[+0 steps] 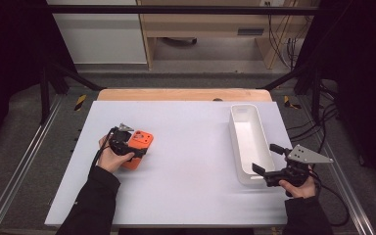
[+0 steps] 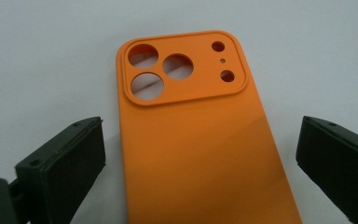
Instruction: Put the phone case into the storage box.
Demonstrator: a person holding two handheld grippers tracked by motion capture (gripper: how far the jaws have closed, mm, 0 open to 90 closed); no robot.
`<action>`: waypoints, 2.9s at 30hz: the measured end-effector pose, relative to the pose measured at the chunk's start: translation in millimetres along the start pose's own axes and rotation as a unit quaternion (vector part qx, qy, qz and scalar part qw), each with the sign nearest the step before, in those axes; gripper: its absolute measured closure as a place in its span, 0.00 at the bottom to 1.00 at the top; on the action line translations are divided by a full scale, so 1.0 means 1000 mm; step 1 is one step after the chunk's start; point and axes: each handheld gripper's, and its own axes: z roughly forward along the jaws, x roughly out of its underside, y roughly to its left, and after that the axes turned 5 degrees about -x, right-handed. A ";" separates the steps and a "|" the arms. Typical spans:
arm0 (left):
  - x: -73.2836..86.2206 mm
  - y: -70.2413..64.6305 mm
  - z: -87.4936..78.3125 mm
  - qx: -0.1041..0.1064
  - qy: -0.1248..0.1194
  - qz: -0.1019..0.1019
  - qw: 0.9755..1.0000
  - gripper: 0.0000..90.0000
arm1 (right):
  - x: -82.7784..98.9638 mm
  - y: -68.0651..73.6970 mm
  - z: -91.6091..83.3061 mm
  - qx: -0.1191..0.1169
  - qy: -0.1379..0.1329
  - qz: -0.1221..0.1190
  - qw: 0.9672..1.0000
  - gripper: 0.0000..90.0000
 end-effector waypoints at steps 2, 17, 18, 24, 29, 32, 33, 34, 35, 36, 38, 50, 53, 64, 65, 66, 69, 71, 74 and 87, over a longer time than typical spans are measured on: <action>0.000 0.000 0.002 0.000 0.002 -0.002 1.000 0.01 | 0.000 0.000 0.000 0.000 0.000 0.001 1.000 0.01; 0.002 -0.001 0.005 -0.011 0.017 0.003 1.000 0.04 | 0.000 0.000 0.000 0.000 0.000 0.001 1.000 0.01; 0.002 -0.001 0.005 -0.011 0.017 0.004 1.000 0.04 | 0.000 0.000 0.000 0.000 0.000 0.001 1.000 0.01; 0.001 -0.003 0.004 -0.019 0.020 0.008 1.000 0.06 | 0.000 0.000 0.000 0.000 0.000 0.001 1.000 0.01; 0.001 -0.005 0.003 -0.021 0.023 0.008 0.999 0.10 | 0.000 0.000 0.000 0.000 0.000 0.001 1.000 0.01; 0.000 -0.006 0.003 -0.023 0.024 0.009 0.999 0.10 | 0.000 0.000 0.000 0.000 0.000 0.001 1.000 0.01; 0.000 -0.006 0.003 -0.023 0.025 0.010 0.999 0.11 | 0.000 0.000 0.000 0.000 0.000 0.001 1.000 0.01; 0.000 -0.007 0.003 -0.024 0.026 0.010 0.999 0.11 | 0.000 0.000 0.000 0.000 0.001 0.001 1.000 0.01; 0.000 -0.007 0.003 -0.025 0.026 0.010 0.999 0.12 | 0.000 0.000 0.000 0.001 0.001 0.002 1.000 0.01; 0.000 -0.008 0.003 -0.026 0.026 0.008 0.999 0.12 | 0.000 0.000 0.000 0.001 0.001 0.002 1.000 0.01; 0.000 -0.008 0.003 -0.027 0.028 0.008 0.999 0.13 | 0.000 0.000 0.000 0.001 0.001 0.001 1.000 0.01; 0.000 -0.009 0.002 -0.032 0.026 0.002 0.999 0.14 | 0.000 0.000 0.000 0.001 0.000 0.001 1.000 0.01; 0.000 -0.010 0.002 -0.034 0.027 0.001 0.999 0.14 | 0.000 0.000 0.000 0.001 0.000 0.001 1.000 0.01; -0.001 -0.009 0.001 -0.036 0.028 -0.004 0.999 0.15 | 0.000 0.000 -0.001 0.001 -0.001 0.001 1.000 0.01; -0.001 -0.009 0.001 -0.037 0.028 -0.003 0.999 0.15 | 0.000 0.000 -0.001 0.001 -0.001 0.002 1.000 0.01; -0.001 -0.009 0.001 -0.037 0.029 -0.003 0.999 0.15 | 0.000 0.000 -0.001 0.001 -0.001 0.002 1.000 0.01; -0.001 -0.008 -0.001 -0.044 0.027 -0.001 0.999 0.15 | 0.000 0.000 0.000 0.001 -0.001 0.001 1.000 0.01; -0.001 -0.007 -0.003 -0.043 0.023 -0.003 0.999 0.15 | 0.000 0.000 0.000 0.001 0.000 0.001 1.000 0.01; -0.004 -0.008 -0.008 -0.040 0.014 -0.002 0.999 0.15 | 0.000 0.000 -0.001 0.001 -0.001 0.002 1.000 0.01; -0.014 -0.019 -0.030 -0.023 -0.020 0.015 0.999 0.15 | -0.001 0.000 -0.001 0.000 -0.002 0.000 1.000 0.01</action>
